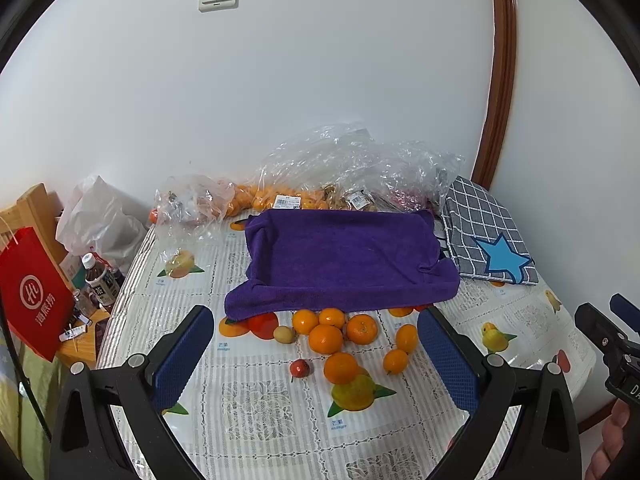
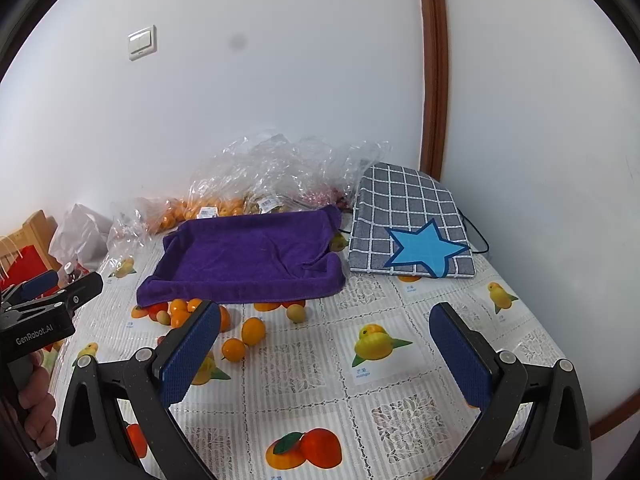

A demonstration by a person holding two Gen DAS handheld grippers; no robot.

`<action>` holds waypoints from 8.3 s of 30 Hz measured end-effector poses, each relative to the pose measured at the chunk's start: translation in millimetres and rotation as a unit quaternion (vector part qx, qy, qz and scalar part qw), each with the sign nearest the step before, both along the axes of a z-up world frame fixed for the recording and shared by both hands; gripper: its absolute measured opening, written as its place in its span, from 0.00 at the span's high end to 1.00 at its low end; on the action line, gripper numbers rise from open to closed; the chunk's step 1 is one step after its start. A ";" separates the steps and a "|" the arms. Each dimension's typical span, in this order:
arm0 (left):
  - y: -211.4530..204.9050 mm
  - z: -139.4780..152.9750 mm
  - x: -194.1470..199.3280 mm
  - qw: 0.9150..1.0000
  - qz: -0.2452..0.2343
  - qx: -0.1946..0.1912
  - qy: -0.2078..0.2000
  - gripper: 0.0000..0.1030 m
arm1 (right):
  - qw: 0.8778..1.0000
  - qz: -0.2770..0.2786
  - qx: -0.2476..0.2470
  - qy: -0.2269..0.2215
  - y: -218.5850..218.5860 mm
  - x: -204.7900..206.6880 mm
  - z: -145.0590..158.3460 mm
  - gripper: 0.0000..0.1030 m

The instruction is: Organize fruits

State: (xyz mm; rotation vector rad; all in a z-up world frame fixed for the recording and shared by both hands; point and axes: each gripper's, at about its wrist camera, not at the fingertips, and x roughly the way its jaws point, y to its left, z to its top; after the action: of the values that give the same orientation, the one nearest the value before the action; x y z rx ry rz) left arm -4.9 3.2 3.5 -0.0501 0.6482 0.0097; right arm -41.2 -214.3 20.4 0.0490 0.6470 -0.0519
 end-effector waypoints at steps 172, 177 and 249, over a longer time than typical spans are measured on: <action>73.2 -47.5 138.3 0.995 -0.033 -0.089 0.016 0.78 | 0.989 0.139 0.028 0.030 48.9 164.2 -65.6 0.68; 69.7 -24.2 191.0 0.997 -0.026 -0.071 0.000 0.79 | 0.990 0.131 0.047 0.002 42.3 213.7 -41.8 0.68; 77.7 -72.3 154.9 0.996 0.042 -0.037 0.072 0.46 | 0.992 0.084 0.019 0.092 17.6 184.1 -117.6 0.45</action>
State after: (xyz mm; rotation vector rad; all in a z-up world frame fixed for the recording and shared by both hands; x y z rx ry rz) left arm 150.0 80.9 -68.8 -0.1498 0.7905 0.0710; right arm 142.8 -196.7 -97.2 0.0261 0.8347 0.1196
